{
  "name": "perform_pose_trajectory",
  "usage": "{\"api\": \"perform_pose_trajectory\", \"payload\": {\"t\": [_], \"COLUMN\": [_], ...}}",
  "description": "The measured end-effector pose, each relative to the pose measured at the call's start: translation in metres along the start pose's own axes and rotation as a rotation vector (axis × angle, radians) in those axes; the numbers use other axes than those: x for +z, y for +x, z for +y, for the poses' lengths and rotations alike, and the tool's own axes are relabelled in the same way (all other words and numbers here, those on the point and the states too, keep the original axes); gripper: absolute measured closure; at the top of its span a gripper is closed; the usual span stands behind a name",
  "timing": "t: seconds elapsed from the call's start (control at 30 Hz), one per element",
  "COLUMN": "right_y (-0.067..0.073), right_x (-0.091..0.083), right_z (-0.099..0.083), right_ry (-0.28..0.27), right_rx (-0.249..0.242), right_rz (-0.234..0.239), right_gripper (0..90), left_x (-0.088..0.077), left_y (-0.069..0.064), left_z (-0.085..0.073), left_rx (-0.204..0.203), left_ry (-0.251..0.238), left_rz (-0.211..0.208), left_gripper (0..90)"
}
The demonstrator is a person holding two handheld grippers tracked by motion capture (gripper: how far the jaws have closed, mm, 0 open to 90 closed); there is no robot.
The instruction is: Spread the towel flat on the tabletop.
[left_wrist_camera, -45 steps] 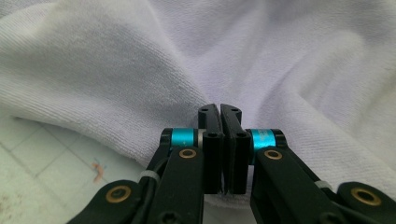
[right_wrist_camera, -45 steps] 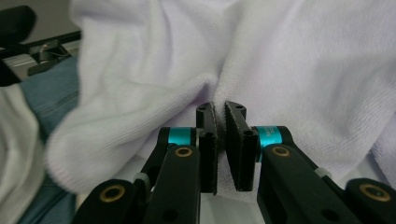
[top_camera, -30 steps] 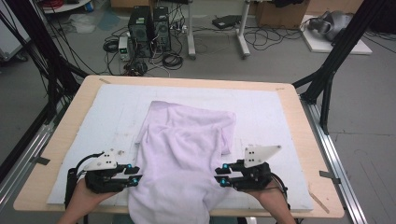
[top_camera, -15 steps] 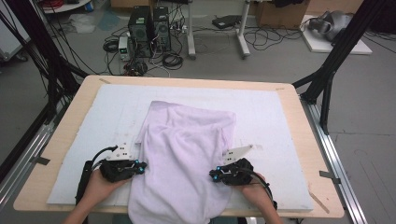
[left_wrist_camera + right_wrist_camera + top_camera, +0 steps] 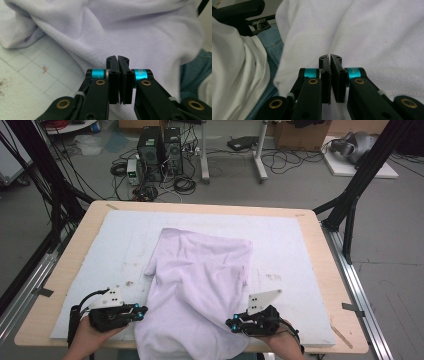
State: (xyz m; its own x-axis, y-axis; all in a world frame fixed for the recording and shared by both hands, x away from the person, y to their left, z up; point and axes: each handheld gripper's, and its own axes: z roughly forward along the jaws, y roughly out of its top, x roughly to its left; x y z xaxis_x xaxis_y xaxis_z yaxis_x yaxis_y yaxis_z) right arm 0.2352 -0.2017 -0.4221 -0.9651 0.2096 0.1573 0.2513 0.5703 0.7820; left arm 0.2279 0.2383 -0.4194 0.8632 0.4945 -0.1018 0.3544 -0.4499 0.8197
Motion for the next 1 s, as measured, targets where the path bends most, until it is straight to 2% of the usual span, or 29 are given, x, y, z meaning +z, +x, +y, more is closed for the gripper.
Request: {"api": "perform_pose_trajectory", "payload": {"t": [0.1, 0.17, 0.2, 0.27, 0.33, 0.37, 0.43, 0.47, 0.5, 0.53, 0.57, 0.6, 0.63, 0.67, 0.8, 0.87, 0.93, 1.0], "right_y": [0.001, -0.007, -0.013, -0.024, -0.041, -0.05, -0.059, -0.063, -0.066, -0.068, -0.067, -0.067, -0.067, -0.066, -0.057, -0.047, -0.039, -0.029], "right_x": [-0.007, -0.009, -0.009, -0.007, -0.001, 0.004, 0.009, 0.012, 0.015, 0.02, 0.02, 0.019, 0.018, 0.017, 0.015, 0.011, 0.007, 0.002], "right_z": [0.004, 0.008, 0.01, 0.013, 0.014, 0.013, 0.011, 0.009, 0.007, 0.004, 0.002, -0.001, -0.002, -0.003, -0.003, -0.005, -0.007, -0.01], "right_ry": [0.003, 0.006, 0.002, 0.014, 0.032, 0.044, 0.061, 0.068, 0.085, 0.11, 0.093, 0.076, 0.07, 0.069, 0.072, 0.051, 0.026, 0.024], "right_rx": [-0.021, -0.014, -0.012, -0.016, 0.001, 0.025, 0.053, 0.068, 0.079, 0.085, 0.076, 0.073, 0.087, 0.087, 0.068, 0.062, 0.061, 0.053], "right_rz": [-0.062, -0.093, -0.109, -0.152, -0.179, -0.194, -0.199, -0.195, -0.196, -0.2, -0.213, -0.208, -0.186, -0.175, -0.151, -0.14, -0.135, -0.122], "right_gripper": [75.2, 71.6, 71.1, 67.6, 63.1, 57.5, 54.0, 54.0, 55.1, 59.3, 64.4, 73.1, 81.9, 86.2, 87.2, 87.2, 87.2, 87.2], "left_x": [-0.001, 0.005, 0.008, 0.02, 0.033, 0.036, 0.047, 0.051, 0.053, 0.053, 0.053, 0.053, 0.052, 0.051, 0.041, 0.033, 0.026, 0.016], "left_y": [0.003, 0.01, 0.012, 0.022, 0.029, 0.03, 0.033, 0.033, 0.033, 0.033, 0.032, 0.032, 0.031, 0.03, 0.023, 0.016, 0.009, 0.001], "left_z": [0.004, 0.007, 0.008, 0.008, 0.009, 0.009, 0.009, 0.008, 0.008, 0.007, 0.007, 0.007, 0.006, 0.006, 0.004, 0.003, 0.0, -0.002], "left_rx": [0.011, 0.011, 0.02, 0.002, 0.007, 0.01, 0.016, 0.031, 0.027, 0.021, 0.026, 0.025, 0.022, 0.025, 0.041, 0.064, 0.073, 0.078], "left_ry": [-0.005, -0.002, 0.003, 0.013, 0.042, 0.051, 0.081, 0.102, 0.081, 0.078, 0.073, 0.073, 0.072, 0.075, 0.07, 0.079, 0.081, 0.076], "left_rz": [0.03, 0.049, 0.06, 0.087, 0.1, 0.105, 0.102, 0.095, 0.09, 0.083, 0.087, 0.09, 0.091, 0.094, 0.095, 0.102, 0.097, 0.093], "left_gripper": [71.1, 70.4, 70.3, 70.0, 68.5, 67.2, 67.7, 71.0, 73.6, 82.7, 83.8, 85.7, 86.4, 86.7, 87.2, 87.2, 87.2, 87.2]}}
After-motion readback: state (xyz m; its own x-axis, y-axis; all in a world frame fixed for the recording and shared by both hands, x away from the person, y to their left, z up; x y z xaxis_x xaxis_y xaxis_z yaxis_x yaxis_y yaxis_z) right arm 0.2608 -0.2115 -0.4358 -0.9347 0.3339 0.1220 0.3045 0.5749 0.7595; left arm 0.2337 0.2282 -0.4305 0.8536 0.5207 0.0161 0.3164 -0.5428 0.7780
